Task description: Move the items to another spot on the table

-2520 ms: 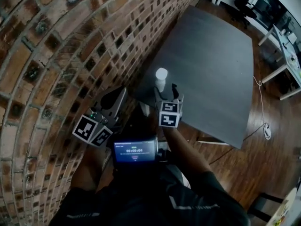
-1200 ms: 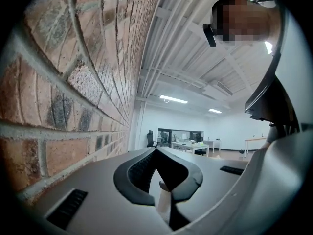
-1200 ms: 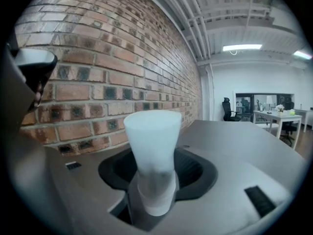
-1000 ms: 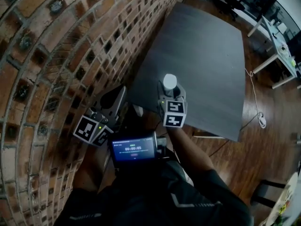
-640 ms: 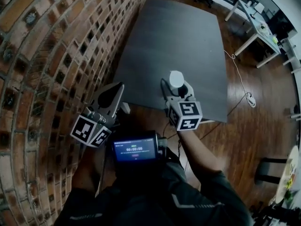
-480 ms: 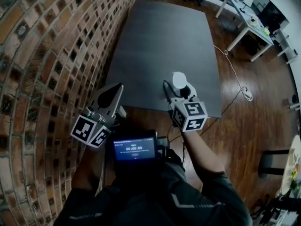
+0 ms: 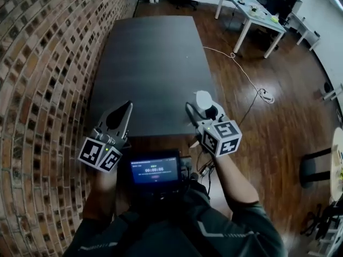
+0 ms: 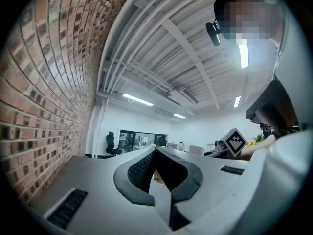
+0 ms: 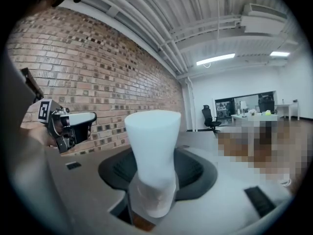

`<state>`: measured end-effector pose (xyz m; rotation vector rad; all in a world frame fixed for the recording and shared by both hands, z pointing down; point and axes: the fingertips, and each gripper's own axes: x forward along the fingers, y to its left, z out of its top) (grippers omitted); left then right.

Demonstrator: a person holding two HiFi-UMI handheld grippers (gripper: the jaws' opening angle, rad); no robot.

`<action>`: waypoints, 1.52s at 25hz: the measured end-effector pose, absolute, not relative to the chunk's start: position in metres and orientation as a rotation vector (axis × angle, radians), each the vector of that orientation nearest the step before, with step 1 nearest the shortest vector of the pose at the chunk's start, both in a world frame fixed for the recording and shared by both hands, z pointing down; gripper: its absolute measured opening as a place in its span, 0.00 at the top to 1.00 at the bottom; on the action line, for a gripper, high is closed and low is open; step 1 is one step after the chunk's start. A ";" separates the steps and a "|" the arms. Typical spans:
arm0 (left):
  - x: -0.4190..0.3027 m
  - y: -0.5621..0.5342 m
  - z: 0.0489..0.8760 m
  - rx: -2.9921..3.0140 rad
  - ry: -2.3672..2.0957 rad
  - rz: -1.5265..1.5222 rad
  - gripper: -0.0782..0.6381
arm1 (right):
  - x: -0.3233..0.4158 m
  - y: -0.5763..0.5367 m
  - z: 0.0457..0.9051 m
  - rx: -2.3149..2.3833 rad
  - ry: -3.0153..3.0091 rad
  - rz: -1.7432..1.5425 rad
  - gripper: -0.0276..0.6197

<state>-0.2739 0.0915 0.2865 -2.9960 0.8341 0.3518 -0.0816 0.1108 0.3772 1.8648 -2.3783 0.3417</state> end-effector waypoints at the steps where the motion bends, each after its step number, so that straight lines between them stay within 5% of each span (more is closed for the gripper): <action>1: -0.257 0.095 0.286 -3.000 0.830 0.351 0.89 | -0.063 0.118 0.375 1.868 -2.378 0.336 0.62; 21: 0.047 0.119 0.290 -3.053 0.549 0.257 0.89 | 0.213 0.186 0.362 2.062 -2.294 0.347 0.62; 38: 0.217 0.035 0.221 -3.017 -0.002 0.175 0.89 | 0.361 0.073 0.342 2.060 -2.243 0.284 0.62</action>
